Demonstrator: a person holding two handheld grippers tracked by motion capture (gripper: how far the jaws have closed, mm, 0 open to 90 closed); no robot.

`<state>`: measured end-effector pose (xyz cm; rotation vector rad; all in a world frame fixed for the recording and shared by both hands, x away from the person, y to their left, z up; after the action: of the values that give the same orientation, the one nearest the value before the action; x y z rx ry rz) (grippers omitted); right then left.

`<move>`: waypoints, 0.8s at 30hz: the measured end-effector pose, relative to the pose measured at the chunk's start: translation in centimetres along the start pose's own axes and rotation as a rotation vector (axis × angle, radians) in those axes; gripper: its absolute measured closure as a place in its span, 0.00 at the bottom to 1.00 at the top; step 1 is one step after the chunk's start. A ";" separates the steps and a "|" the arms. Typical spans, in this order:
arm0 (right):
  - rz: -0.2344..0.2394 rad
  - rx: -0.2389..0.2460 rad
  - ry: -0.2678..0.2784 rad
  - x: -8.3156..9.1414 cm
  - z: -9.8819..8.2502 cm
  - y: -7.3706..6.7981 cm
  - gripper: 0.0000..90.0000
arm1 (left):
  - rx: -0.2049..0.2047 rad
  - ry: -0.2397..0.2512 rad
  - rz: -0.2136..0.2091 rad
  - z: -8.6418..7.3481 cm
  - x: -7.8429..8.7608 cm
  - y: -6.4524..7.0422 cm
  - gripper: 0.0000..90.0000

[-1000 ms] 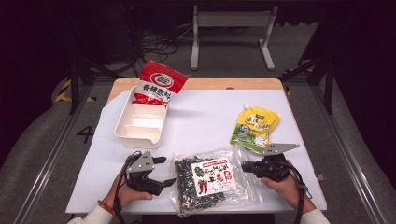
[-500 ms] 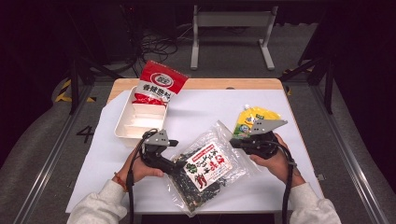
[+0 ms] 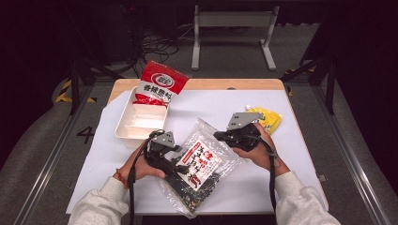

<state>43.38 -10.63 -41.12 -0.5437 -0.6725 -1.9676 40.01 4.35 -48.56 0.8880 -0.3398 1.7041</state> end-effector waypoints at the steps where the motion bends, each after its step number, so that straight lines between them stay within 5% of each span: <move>1: -0.003 0.016 -0.006 -0.2 0.3 -0.1 0.99 | 0.011 0.006 -0.001 0.1 0.0 -0.2 0.22; 9: 0.002 0.113 0.007 -0.6 2.7 -1.0 0.99 | 0.050 0.047 -0.074 1.1 -0.1 -0.4 0.17; 17: 0.006 0.130 0.009 -1.0 3.1 -1.4 0.99 | 0.083 0.088 -0.096 1.2 0.9 -0.9 0.68; 21: -0.014 0.123 0.003 -0.9 2.9 -1.5 0.94 | 0.097 0.113 -0.081 1.1 1.2 -1.0 0.74; 24: -0.059 0.106 0.000 -0.6 2.8 -1.1 0.77 | 0.106 0.144 -0.079 1.2 1.6 -0.8 0.78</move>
<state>42.90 -7.97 -39.59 -0.4644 -0.7964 -1.9734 41.06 4.95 -46.77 0.8383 -0.1170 1.7138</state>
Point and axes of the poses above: each handheld gripper's, and its own axes: x roughly backward along the jaws, z roughly out of its top, y roughly to its right, the point moved 10 cm from there along -x, roughly forward along the jaws, and after that the axes turned 6 degrees about x, right-handed, at the moved point
